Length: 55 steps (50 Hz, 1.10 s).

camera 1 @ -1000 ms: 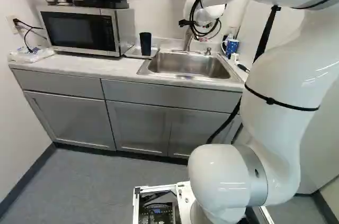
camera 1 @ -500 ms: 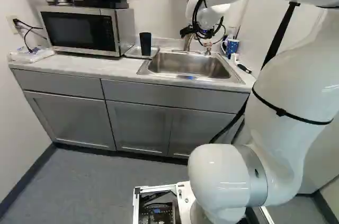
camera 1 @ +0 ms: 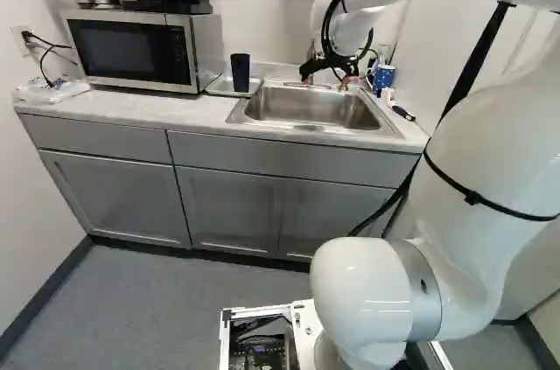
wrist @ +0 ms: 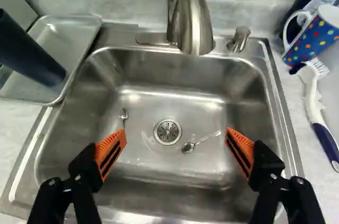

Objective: Rinse the cup and place it in the tray

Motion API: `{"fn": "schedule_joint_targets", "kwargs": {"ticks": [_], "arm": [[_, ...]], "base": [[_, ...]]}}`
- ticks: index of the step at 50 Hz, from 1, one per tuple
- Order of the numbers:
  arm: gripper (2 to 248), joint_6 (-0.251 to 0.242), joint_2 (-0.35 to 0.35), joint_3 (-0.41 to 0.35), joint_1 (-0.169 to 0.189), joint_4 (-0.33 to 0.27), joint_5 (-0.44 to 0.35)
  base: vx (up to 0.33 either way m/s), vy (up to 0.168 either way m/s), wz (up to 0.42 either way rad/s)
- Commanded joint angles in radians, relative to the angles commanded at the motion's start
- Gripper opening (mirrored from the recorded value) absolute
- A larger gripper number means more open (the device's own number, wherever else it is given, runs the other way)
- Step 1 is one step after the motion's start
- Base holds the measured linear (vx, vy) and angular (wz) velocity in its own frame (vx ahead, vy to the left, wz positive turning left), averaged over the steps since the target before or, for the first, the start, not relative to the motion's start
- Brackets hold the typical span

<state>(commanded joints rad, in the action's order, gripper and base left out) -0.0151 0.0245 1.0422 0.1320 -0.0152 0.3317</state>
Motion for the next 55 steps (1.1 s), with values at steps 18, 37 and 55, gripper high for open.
{"fn": "schedule_joint_targets", "kwargs": {"ticks": [18, 37, 55], "arm": [[247, 0.000, 0.000, 0.000, 0.000, 0.000, 0.055], [247, 0.000, 0.000, 0.000, 0.000, 0.000, 0.055], [247, 0.000, 0.000, 0.000, 0.000, 0.000, 0.055]], "base": [[0.000, 0.000, 0.000], [0.000, 0.000, 0.000], [0.000, 0.000, 0.000]]}}
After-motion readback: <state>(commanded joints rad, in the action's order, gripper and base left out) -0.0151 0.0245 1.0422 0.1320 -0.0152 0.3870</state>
